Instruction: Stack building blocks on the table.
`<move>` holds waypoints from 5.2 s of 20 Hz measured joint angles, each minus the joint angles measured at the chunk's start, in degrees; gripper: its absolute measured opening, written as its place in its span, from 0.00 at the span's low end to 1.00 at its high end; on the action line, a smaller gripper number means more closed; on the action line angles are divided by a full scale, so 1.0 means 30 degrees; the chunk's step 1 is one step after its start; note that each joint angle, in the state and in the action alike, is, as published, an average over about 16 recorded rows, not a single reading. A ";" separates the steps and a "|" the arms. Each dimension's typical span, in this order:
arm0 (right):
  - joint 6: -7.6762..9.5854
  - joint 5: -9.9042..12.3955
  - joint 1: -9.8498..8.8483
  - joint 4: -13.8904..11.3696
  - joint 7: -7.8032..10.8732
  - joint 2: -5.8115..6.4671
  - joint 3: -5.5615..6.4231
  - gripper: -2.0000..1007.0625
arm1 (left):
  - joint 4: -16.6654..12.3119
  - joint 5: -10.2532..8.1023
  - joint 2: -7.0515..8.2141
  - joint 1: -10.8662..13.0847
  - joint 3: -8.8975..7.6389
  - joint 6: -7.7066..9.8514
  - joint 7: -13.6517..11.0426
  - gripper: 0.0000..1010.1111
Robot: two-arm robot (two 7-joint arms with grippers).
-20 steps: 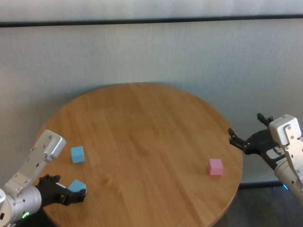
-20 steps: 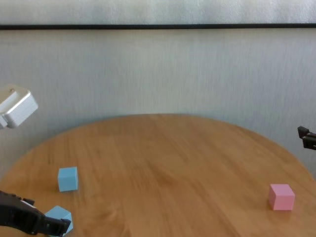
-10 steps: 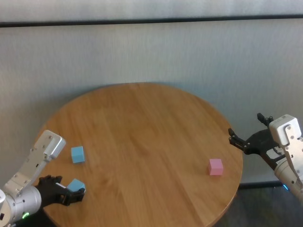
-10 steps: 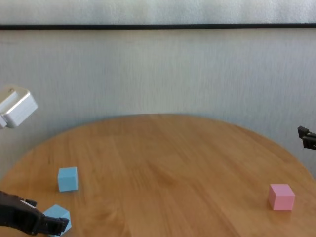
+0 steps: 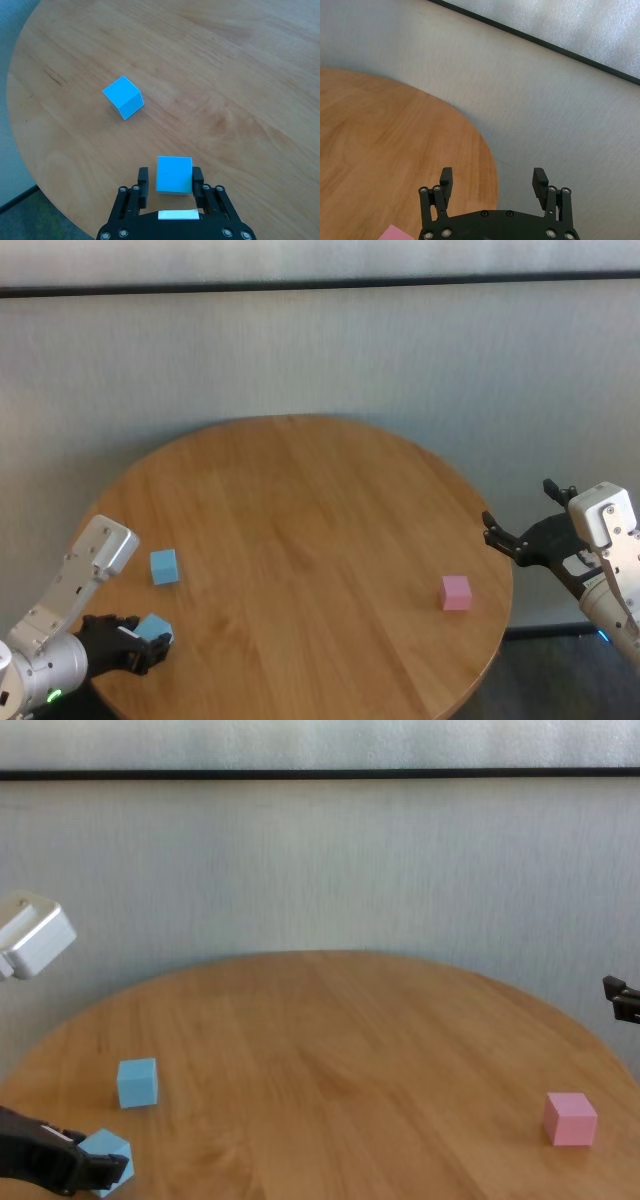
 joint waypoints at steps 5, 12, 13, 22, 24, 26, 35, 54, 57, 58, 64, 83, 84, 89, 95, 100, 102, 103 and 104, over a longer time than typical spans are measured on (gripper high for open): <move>0.0000 0.0000 0.0000 0.0000 0.0000 0.0000 0.0000 1.00 | -0.0010 -0.0003 0.0004 0.0012 -0.0010 -0.0031 0.0019 0.47; 0.0000 0.0000 0.0000 0.0000 0.0000 0.0000 0.0000 1.00 | -0.0087 0.0134 -0.0049 0.0090 -0.0129 -0.0247 0.0060 0.40; 0.0000 0.0000 0.0000 0.0000 0.0000 0.0000 0.0000 1.00 | -0.0098 0.0166 -0.0062 0.0083 -0.0144 -0.0282 0.0034 0.40; 0.0000 0.0000 0.0000 0.0000 0.0000 0.0000 0.0000 1.00 | 0.0276 0.0571 -0.0338 -0.0796 0.0179 -0.0892 -0.1086 0.40; 0.0000 0.0000 0.0000 0.0000 0.0000 0.0000 0.0000 1.00 | 0.0509 0.0662 -0.0446 -0.1236 0.0415 -0.1050 -0.1552 0.40; 0.0000 0.0000 0.0000 0.0000 0.0000 0.0000 0.0000 1.00 | 0.0810 0.0749 -0.0574 -0.1747 0.0720 -0.1229 -0.2060 0.40; 0.0000 0.0000 0.0000 0.0000 0.0000 0.0000 0.0000 1.00 | 0.2697 0.1191 -0.1377 -0.4073 0.2395 -0.2399 -0.3867 0.40; 0.0000 0.0000 0.0000 0.0000 0.0000 0.0000 0.0000 1.00 | 0.5904 0.1985 -0.2952 -0.6204 0.4303 -0.4297 -0.4849 0.40; 0.0000 0.0000 0.0000 0.0000 0.0000 0.0000 0.0000 1.00 | 0.6180 0.2117 -0.3063 -0.6419 0.4516 -0.4359 -0.4959 0.40; 0.0000 0.0000 0.0000 0.0000 0.0000 0.0000 0.0000 1.00 | 0.6257 0.2163 -0.3091 -0.6484 0.4586 -0.4367 -0.4989 0.40; 0.0000 0.0000 0.0000 0.0000 0.0000 0.0000 0.0001 1.00 | 0.6584 0.2408 -0.3204 -0.6748 0.4901 -0.4323 -0.5031 0.40; 0.0000 0.0000 0.0000 0.0000 0.0000 0.0000 0.0000 1.00 | 0.6581 0.2463 -0.3196 -0.6730 0.4913 -0.4244 -0.4983 0.57; 0.0000 0.0000 0.0000 0.0000 0.0000 0.0000 0.0000 1.00 | 0.6577 0.2458 -0.3194 -0.6726 0.4908 -0.4244 -0.4980 0.60; 0.0000 0.0000 0.0000 0.0000 0.0000 0.0000 0.0000 1.00 | 0.6369 0.2370 -0.3176 -0.6563 0.4661 -0.4357 -0.4658 0.75; 0.0000 0.0000 0.0000 0.0000 0.0000 0.0000 0.0000 1.00 | 0.5393 0.1835 -0.3225 -0.5830 0.3168 -0.4762 -0.3144 0.90; 0.0000 0.0000 0.0000 0.0000 0.0000 0.0000 0.0001 1.00 | 0.4127 0.1383 -0.3520 -0.4837 0.0902 -0.5261 -0.0500 0.97; 0.0000 0.0000 0.0000 0.0000 -0.0001 0.0000 0.0001 1.00 | 0.3563 0.1289 -0.3687 -0.4324 -0.0139 -0.5474 0.0770 0.98; 0.0000 0.0000 0.0000 0.0000 -0.0001 0.0000 0.0001 1.00 | 0.3308 0.1275 -0.3777 -0.4076 -0.0633 -0.5577 0.1401 0.99; 0.0000 0.0000 0.0000 0.0000 -0.0001 0.0000 0.0001 1.00 | 0.3072 0.1311 -0.3874 -0.3820 -0.1120 -0.5714 0.2052 0.99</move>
